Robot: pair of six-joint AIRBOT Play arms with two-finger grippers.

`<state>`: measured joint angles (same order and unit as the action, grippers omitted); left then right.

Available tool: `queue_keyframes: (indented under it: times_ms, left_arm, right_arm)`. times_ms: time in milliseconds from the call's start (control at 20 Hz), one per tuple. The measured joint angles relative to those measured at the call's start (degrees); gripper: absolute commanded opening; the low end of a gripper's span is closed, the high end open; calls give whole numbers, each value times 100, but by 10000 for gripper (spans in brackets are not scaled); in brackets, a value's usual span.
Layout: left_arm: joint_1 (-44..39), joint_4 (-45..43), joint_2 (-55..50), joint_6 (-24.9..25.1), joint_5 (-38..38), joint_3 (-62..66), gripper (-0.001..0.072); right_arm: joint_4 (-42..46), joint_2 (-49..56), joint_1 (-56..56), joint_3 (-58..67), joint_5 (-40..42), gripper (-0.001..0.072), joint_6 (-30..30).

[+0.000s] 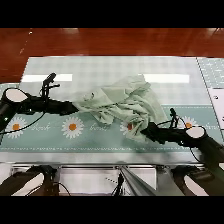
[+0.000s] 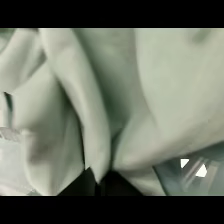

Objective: Fold the shirts.

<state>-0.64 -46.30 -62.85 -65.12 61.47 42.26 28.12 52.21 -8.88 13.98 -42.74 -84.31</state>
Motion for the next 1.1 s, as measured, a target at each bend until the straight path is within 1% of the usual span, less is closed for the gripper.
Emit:
queue_keyframes:
  times_ms: [100, 200, 300, 400, 550, 750, 900, 1100]
  left_arm:
    - [-2, 0, 0, 31, -9, 37, 35]
    - [11, -2, 2, 76, -15, 179, 35]
    - [74, -2, 35, 114, -17, 461, 35]
    - [214, -4, 94, 131, 13, 887, 35]
    - [581, -9, 273, 136, 111, 1744, 35]
    - [1128, 2, 684, 131, 151, 2922, 35]
    - [1434, 2, 1137, 11, 140, 3635, 35]
    - [1587, 9, 1829, -262, -11, 4089, 35]
  right_arm:
    - [-205, 52, -168, 208, 109, 22, 216]
    - [-247, 70, -254, 597, 52, 22, 446]
    - [-55, 20, -299, 1152, -105, 21, 584]
    - [361, -96, -286, 1816, -302, 21, 636]
    - [1342, -369, -24, 2887, -555, 21, 417]
    - [2612, -822, 680, 4065, -750, 21, -114]
    - [3128, -1082, 1189, 4725, -935, 21, -321]
    - [3383, -1274, 1506, 5370, -1464, 21, -424]
